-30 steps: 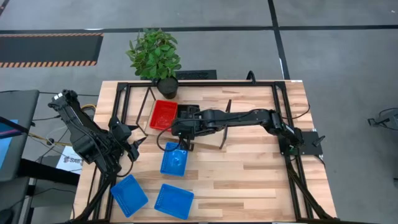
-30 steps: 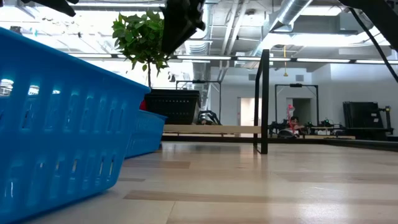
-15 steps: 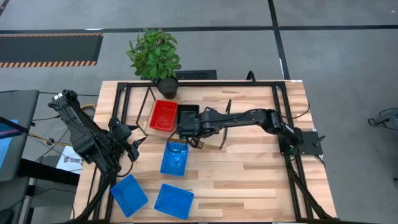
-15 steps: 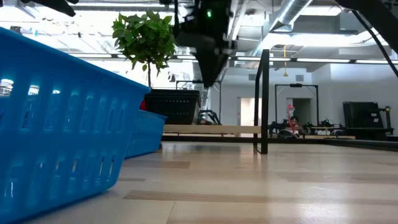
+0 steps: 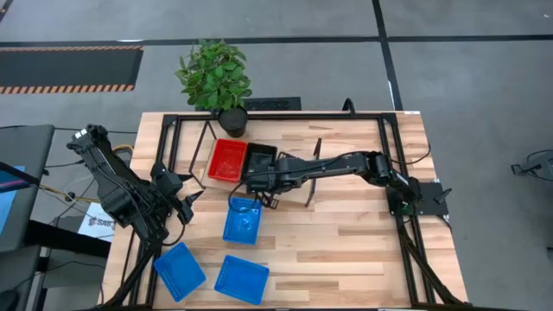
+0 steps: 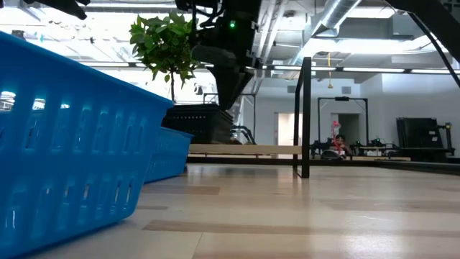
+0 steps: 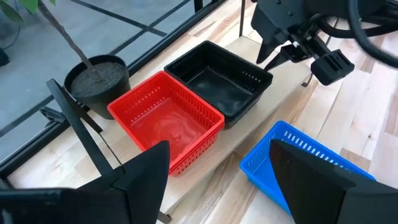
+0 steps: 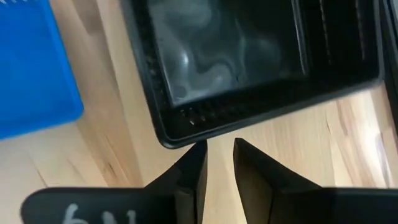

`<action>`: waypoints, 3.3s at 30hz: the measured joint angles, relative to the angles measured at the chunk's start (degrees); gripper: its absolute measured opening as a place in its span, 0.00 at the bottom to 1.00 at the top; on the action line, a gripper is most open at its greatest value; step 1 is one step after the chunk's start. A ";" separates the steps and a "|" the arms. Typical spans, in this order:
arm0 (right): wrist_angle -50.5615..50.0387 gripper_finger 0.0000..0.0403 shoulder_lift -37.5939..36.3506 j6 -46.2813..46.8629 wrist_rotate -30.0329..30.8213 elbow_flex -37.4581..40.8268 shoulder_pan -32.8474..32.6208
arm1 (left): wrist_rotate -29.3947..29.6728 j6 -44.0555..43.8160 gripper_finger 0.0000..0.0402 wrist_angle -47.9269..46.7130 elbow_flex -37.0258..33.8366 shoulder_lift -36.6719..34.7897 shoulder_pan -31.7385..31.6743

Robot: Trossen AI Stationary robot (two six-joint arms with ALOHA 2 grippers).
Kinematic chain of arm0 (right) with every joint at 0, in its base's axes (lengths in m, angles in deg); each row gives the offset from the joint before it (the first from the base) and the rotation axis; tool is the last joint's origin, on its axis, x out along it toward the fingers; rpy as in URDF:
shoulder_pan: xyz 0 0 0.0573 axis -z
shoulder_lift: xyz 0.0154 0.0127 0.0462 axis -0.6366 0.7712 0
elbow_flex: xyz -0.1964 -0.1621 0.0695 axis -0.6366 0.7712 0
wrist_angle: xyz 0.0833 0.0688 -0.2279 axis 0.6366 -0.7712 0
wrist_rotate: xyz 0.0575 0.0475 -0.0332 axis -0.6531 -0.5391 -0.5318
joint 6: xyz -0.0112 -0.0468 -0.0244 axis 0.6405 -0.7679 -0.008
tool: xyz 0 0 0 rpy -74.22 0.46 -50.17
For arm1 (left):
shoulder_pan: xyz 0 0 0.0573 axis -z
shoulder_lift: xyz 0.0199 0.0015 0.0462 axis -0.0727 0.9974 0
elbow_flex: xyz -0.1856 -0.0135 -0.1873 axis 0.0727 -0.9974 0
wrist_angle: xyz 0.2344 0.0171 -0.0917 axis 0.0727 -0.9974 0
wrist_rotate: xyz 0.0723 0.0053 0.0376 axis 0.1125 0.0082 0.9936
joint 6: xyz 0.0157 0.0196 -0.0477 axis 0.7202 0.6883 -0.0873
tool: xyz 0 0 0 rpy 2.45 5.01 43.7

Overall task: Stack baskets on shelf by color
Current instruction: Stack the black basket on top of the stacked black basket on the shelf, then put the top blue basket on the shelf

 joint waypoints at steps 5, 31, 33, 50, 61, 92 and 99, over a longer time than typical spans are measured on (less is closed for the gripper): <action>2.30 0.24 0.00 -1.31 -0.18 0.00 0.00 | -0.17 0.02 0.66 0.00 0.00 0.00 0.00; 27.80 0.42 2.50 -3.25 -13.12 -4.00 -14.03 | -1.08 -1.34 0.66 0.44 0.01 -0.02 0.01; 31.32 0.46 4.97 -3.27 -13.52 -4.11 -14.03 | -1.83 -1.36 0.66 0.56 0.02 0.00 0.02; 30.43 0.45 12.79 -4.15 -18.41 -4.55 -14.00 | -3.62 -3.39 0.66 0.94 0.02 0.00 0.02; 28.72 0.07 12.71 -4.55 -17.39 -4.63 -13.11 | -3.53 -3.41 0.66 0.93 0.02 0.00 0.02; -16.23 0.02 -5.87 5.21 14.35 -12.98 -15.99 | -3.01 -2.76 0.66 0.90 0.02 -0.02 0.04; -17.51 0.02 -2.12 -1.05 13.47 -10.48 -11.03 | -2.53 -2.76 0.66 0.85 0.02 -0.04 0.04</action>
